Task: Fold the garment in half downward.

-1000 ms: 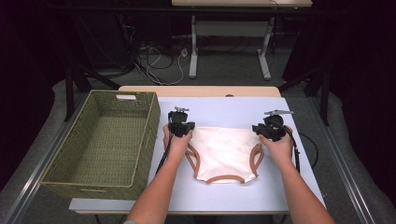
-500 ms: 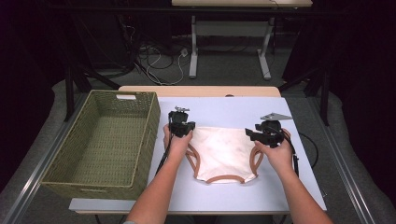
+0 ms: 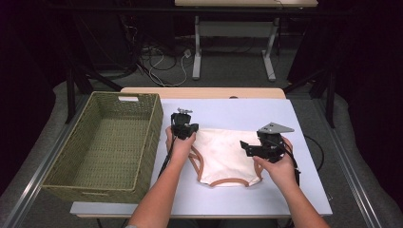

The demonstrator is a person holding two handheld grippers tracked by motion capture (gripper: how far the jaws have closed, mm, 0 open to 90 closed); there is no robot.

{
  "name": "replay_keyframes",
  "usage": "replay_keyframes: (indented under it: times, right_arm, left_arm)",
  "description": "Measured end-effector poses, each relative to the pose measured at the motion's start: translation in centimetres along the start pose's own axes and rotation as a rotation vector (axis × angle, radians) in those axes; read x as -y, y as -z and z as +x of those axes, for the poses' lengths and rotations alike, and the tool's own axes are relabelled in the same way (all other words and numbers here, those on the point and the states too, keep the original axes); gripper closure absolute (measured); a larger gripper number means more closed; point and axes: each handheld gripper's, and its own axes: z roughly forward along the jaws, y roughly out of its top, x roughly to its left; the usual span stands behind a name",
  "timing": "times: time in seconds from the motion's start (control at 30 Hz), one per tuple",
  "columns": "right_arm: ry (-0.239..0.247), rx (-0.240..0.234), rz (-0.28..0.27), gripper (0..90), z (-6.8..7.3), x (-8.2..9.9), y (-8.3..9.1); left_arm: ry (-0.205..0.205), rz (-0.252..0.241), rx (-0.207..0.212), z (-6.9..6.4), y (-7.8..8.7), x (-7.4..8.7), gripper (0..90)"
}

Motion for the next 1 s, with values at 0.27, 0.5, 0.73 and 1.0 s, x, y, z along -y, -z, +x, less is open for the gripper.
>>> replay_keyframes:
  times: [0.27,0.5,0.73,1.0]
  right_arm:
    - [0.016,-0.04,0.012,16.4,2.0,1.0,0.3]
    - [0.036,-0.098,0.004,16.3,3.7,2.4,0.3]
    - [0.099,-0.132,-0.007,16.4,5.7,3.1,0.1]
    - [0.116,-0.16,0.001,16.9,6.9,3.4,-0.2]
  left_arm:
    - [-0.007,-0.001,0.0,0.0,0.1,0.0,88.5]
    - [-0.001,-0.007,0.004,0.0,0.2,-0.1,88.5]
    - [-0.006,0.001,0.001,-0.1,0.3,0.0,88.5]
    - [-0.01,0.0,0.001,-0.2,0.4,0.1,88.5]
